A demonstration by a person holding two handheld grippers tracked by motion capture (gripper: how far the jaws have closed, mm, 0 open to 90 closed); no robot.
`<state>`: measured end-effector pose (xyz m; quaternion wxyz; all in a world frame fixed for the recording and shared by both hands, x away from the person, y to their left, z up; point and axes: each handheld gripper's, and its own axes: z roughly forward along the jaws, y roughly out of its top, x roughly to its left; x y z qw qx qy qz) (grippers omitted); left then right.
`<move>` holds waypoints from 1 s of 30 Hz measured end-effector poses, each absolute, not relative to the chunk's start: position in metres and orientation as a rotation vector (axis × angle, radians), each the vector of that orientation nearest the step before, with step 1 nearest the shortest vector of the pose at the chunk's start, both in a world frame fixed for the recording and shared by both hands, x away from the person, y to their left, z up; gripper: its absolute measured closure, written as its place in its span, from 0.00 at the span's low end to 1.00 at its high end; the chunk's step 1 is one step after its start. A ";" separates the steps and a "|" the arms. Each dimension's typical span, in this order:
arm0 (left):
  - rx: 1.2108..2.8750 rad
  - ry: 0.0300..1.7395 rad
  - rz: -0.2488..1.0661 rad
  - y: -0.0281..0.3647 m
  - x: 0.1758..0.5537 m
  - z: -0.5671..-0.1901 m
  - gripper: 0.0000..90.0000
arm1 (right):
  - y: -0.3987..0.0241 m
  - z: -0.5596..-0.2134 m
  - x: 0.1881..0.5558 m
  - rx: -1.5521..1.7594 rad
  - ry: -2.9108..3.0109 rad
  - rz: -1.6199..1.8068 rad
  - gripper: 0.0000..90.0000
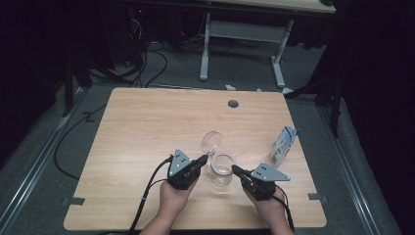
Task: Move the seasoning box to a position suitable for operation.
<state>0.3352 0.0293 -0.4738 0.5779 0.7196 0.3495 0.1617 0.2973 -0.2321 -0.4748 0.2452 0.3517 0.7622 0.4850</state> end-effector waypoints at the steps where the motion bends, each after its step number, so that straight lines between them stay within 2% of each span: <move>1: 1.685 0.817 0.378 0.029 0.335 -0.474 1.00 | -0.232 -0.475 0.297 0.961 2.079 1.324 1.00; 13: 1.718 0.814 0.387 0.034 0.333 -0.476 0.99 | -0.232 -0.475 0.297 0.955 2.076 1.323 1.00; 22: 1.806 0.845 0.423 0.064 0.326 -0.497 0.96 | -0.233 -0.472 0.295 0.963 2.076 1.351 0.99; 25: 1.791 0.894 0.413 0.079 0.322 -0.516 0.93 | -0.238 -0.469 0.294 0.976 2.057 1.347 0.97; 30: 1.804 0.900 0.440 0.086 0.320 -0.518 0.84 | -0.249 -0.472 0.295 1.035 2.042 1.338 0.95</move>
